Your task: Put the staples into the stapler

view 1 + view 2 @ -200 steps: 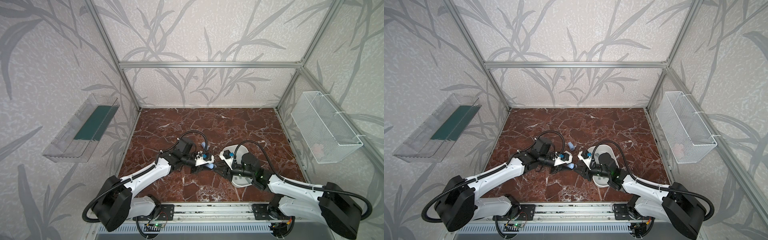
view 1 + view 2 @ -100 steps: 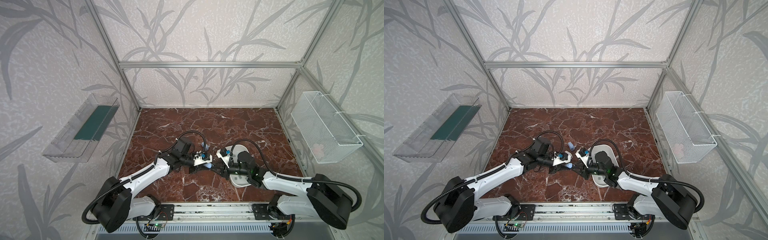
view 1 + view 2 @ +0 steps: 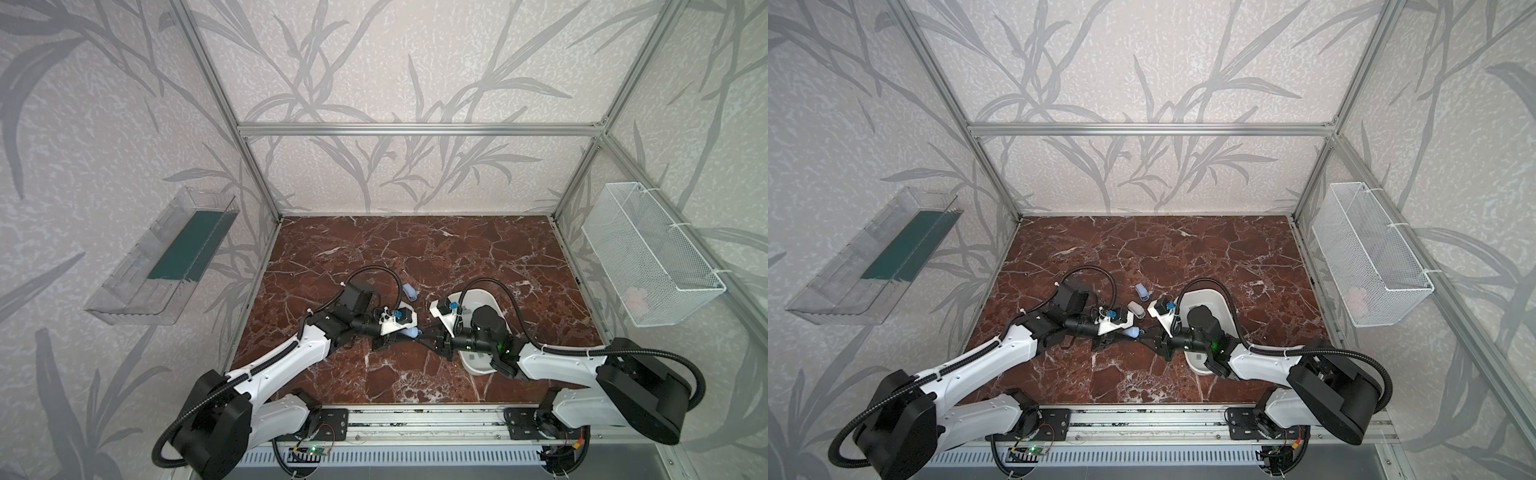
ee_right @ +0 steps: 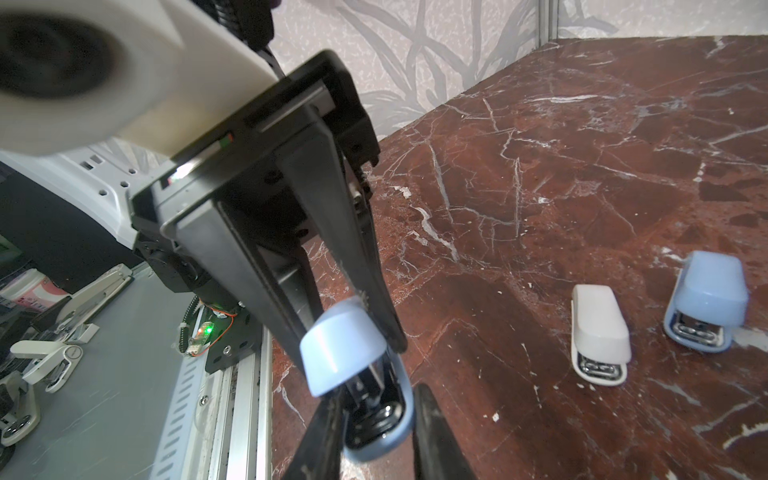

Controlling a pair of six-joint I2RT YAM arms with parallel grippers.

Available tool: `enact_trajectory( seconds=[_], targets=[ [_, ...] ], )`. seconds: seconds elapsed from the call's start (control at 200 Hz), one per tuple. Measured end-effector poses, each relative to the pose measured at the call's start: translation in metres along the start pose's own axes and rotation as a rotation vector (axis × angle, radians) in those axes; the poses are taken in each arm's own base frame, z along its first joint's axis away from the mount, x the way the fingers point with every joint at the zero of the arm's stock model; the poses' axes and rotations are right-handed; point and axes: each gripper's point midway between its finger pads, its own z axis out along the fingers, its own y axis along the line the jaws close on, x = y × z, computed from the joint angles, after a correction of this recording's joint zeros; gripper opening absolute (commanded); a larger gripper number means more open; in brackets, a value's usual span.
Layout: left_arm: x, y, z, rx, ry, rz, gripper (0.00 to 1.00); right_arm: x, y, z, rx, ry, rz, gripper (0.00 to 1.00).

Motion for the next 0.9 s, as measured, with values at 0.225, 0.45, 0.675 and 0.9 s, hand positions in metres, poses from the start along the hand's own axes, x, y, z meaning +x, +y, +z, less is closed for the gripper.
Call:
enact_trajectory(
  seconds=[0.225, 0.45, 0.675, 0.9],
  targets=[
    [-0.003, 0.002, -0.01, -0.007, -0.079, -0.012, 0.0, 0.026, -0.014, 0.001, 0.049, 0.031, 0.061, 0.0],
    [-0.041, 0.003, -0.029, -0.001, -0.239, 0.087, 0.0, 0.062, -0.043, -0.009, 0.198, 0.126, 0.13, 0.0],
    [-0.041, 0.003, -0.025, 0.024, -0.261, 0.085, 0.0, 0.059, -0.045, -0.018, 0.24, 0.13, 0.148, 0.08],
    [-0.03, 0.008, -0.017, 0.025, -0.235, 0.052, 0.0, 0.004, -0.019, -0.031, 0.182, -0.014, 0.172, 0.25]
  ],
)
